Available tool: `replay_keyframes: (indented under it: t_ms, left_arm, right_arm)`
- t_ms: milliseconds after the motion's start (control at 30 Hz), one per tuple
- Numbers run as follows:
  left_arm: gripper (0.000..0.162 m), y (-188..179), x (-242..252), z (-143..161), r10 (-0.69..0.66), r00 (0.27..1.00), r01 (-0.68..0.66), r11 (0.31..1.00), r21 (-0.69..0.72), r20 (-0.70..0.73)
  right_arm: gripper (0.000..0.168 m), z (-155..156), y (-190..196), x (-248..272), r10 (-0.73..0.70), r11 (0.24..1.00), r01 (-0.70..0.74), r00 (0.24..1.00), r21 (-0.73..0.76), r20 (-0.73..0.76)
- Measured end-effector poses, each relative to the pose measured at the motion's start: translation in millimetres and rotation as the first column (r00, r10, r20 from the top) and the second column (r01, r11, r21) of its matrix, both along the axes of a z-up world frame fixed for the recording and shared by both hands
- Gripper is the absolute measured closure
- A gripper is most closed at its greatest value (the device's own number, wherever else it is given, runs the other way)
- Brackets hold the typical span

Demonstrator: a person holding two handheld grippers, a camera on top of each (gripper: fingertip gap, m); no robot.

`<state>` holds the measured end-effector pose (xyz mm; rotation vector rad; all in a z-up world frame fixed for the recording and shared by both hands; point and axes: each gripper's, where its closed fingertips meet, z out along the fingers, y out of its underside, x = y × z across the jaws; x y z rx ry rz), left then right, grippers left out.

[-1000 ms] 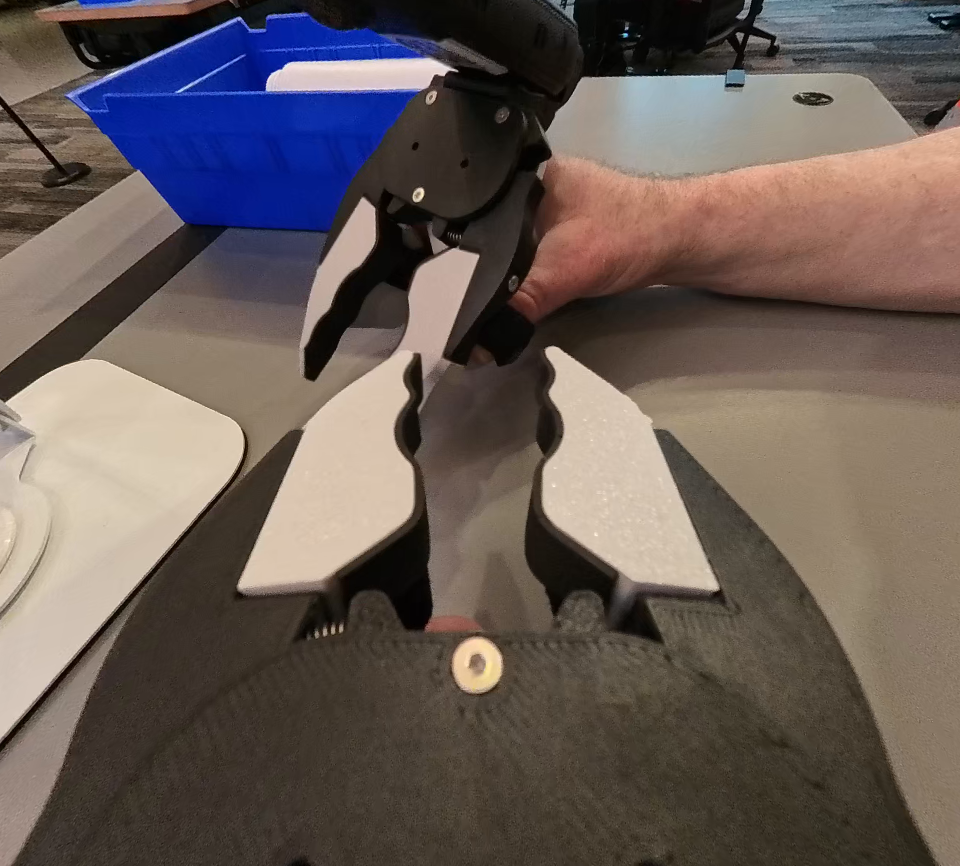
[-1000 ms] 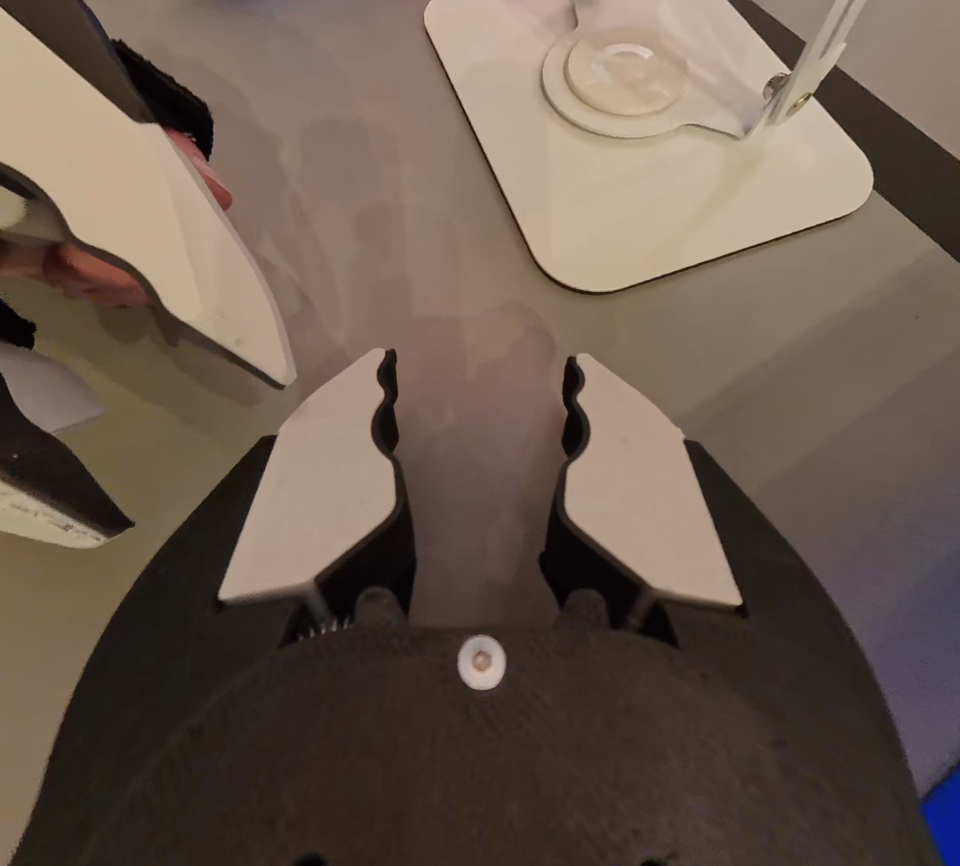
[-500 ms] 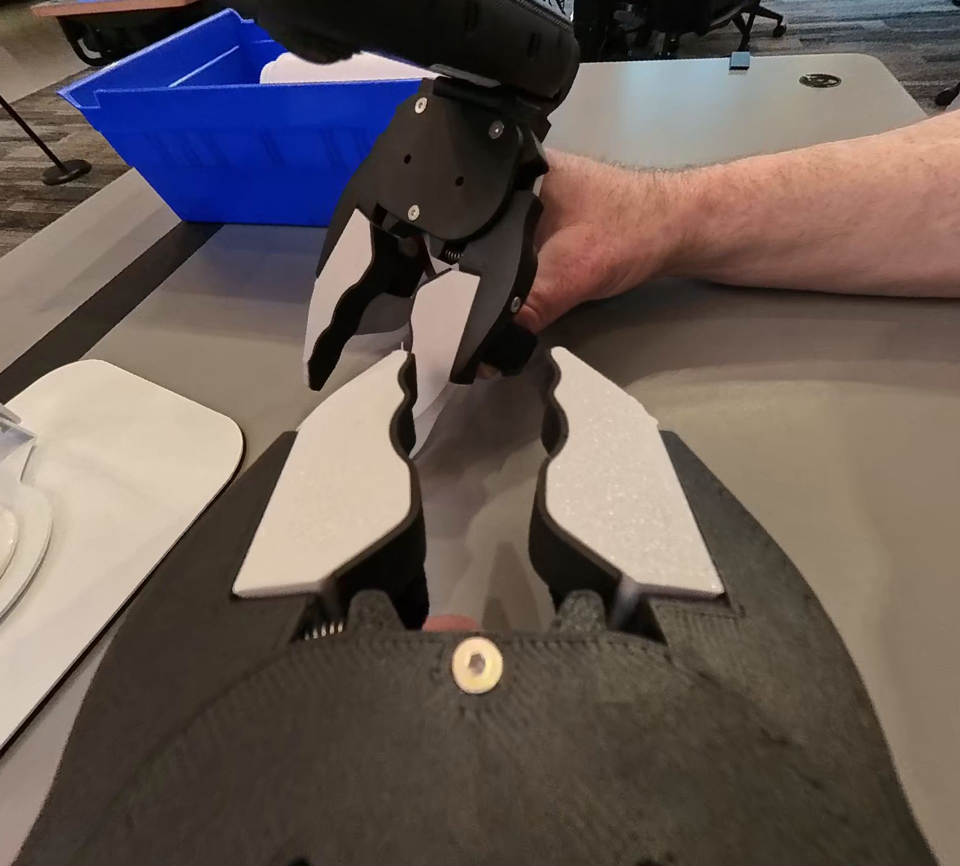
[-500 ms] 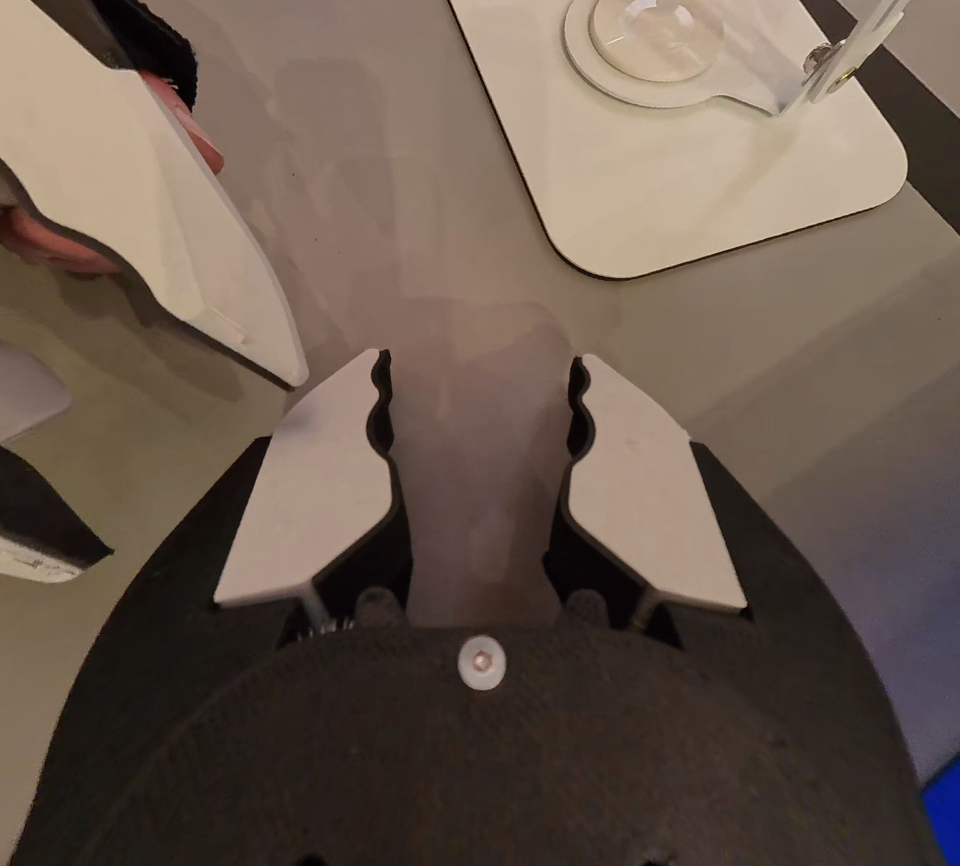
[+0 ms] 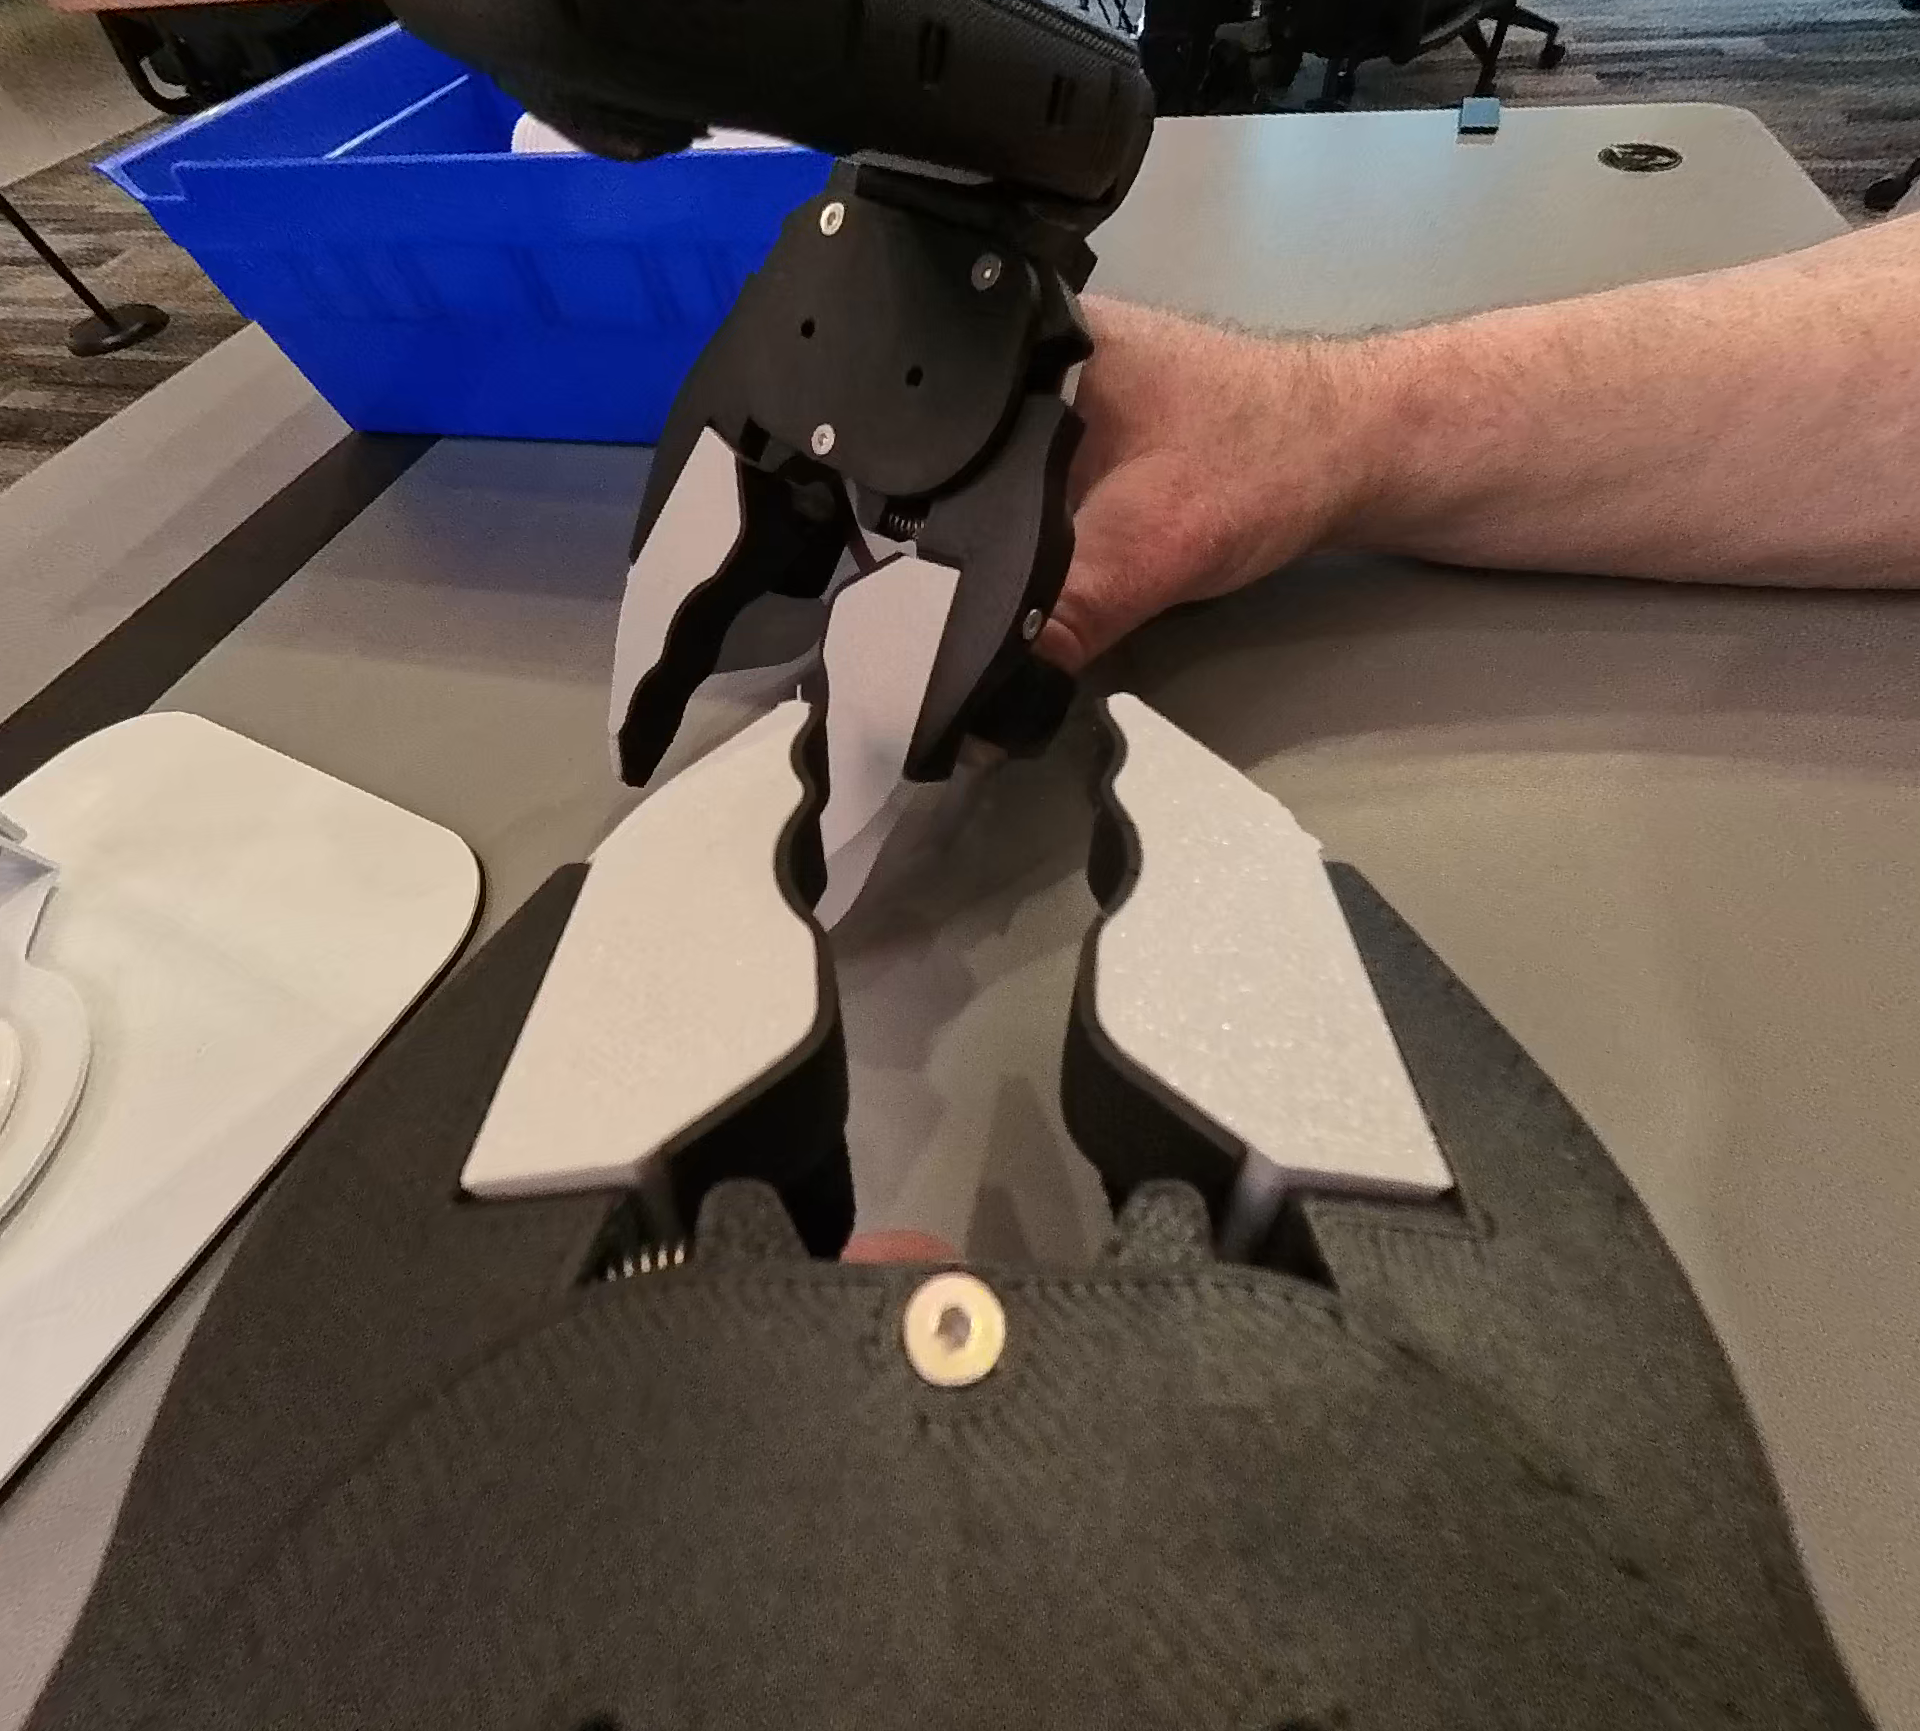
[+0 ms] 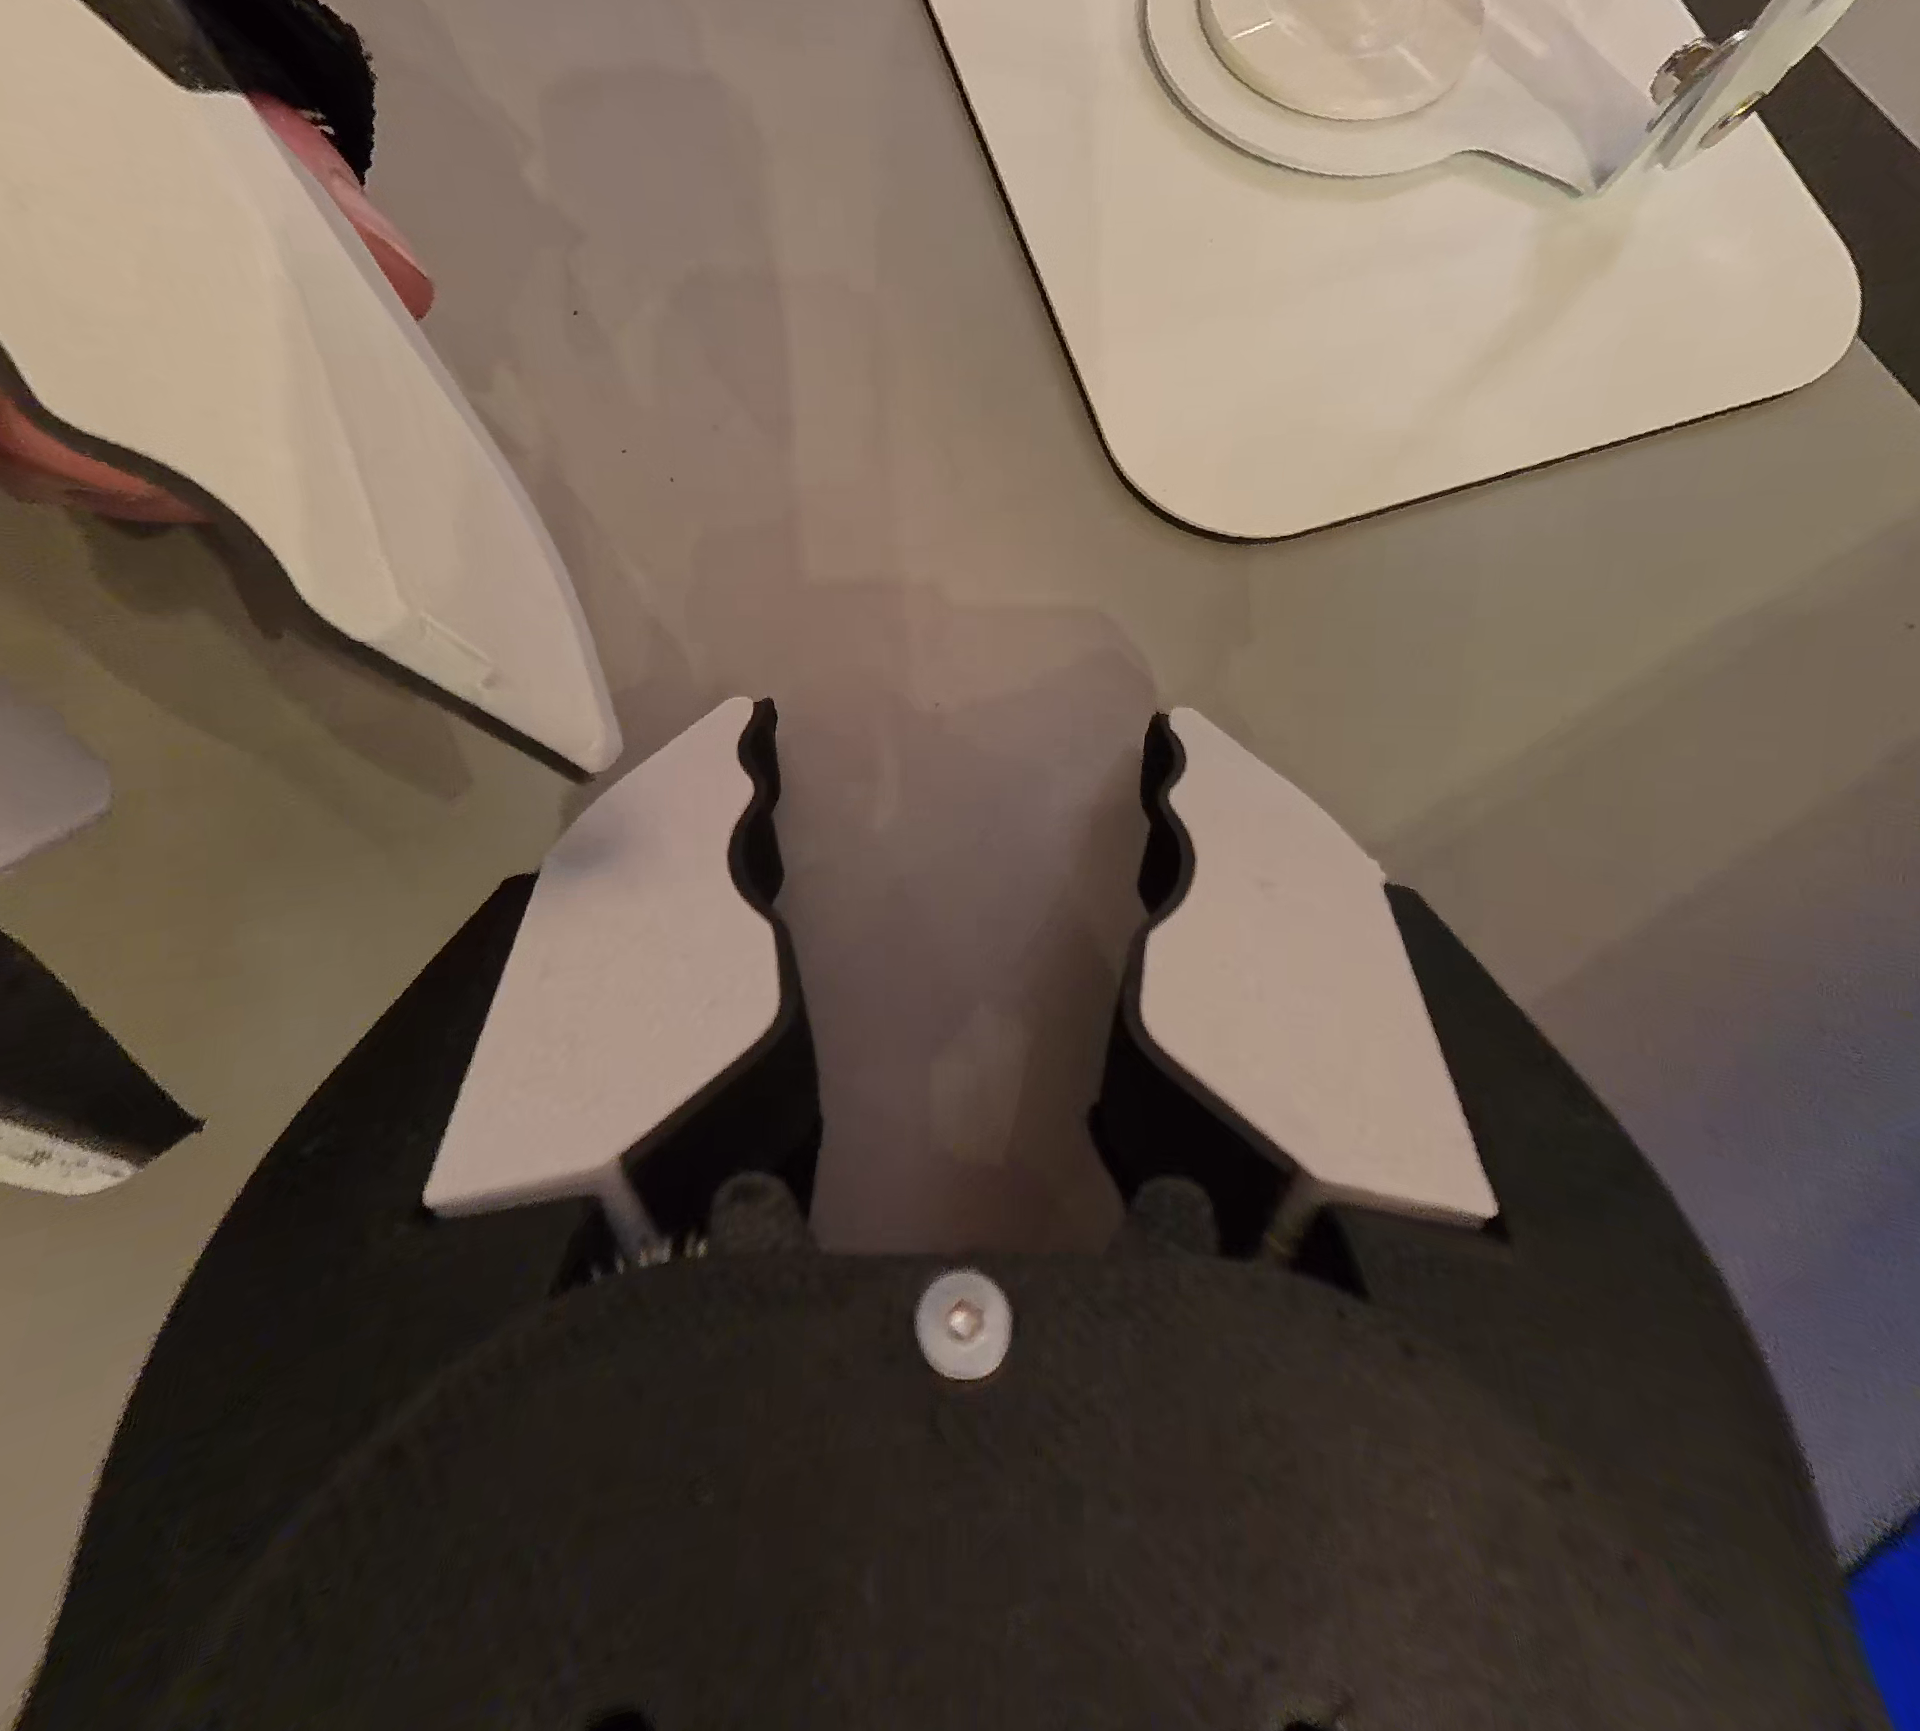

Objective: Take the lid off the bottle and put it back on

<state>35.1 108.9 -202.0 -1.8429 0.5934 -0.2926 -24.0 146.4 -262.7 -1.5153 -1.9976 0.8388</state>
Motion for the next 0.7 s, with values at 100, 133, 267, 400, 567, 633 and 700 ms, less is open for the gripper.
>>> replay_keyframes:
  t_ms: [100,133,267,400,567,633,700]
  left_arm:
    - [0.114,0,0,0,0.0,1.0,0.0,1.0,-0.001,-0.002]
    - [0.114,0,0,0,0.0,1.0,0.0,1.0,-0.001,-0.002]
    - [0.113,0,-1,-1,0.001,1.0,-0.001,1.0,-0.004,0.0]
    - [0.108,1,-3,1,0.024,1.0,-0.024,1.0,0.012,-0.006]
    - [0.101,-5,-24,2,0.121,0.99,-0.119,0.992,0.036,-0.067]
    - [0.098,-14,-41,14,0.192,0.976,-0.187,0.98,0.062,-0.102]
    - [0.098,-31,-61,39,0.266,0.958,-0.252,0.96,0.123,-0.112]
  right_arm:
    - [0.101,-1,0,0,0.002,1.0,-0.002,1.0,0.004,0.006]
    - [0.101,-1,0,0,0.004,1.0,-0.004,1.0,0.004,0.008]
    - [0.101,-2,0,0,0.006,1.0,-0.006,1.0,0.005,0.012]
    - [0.101,-1,1,0,-0.001,1.0,0.001,1.0,-0.005,0.01]
    - [0.102,12,-5,-1,0.016,0.999,-0.019,0.999,-0.051,-0.052]
    - [0.109,38,-13,1,0.036,0.996,-0.047,0.988,-0.072,-0.149]
    - [0.112,75,-18,6,0.042,0.996,-0.061,0.962,-0.059,-0.271]
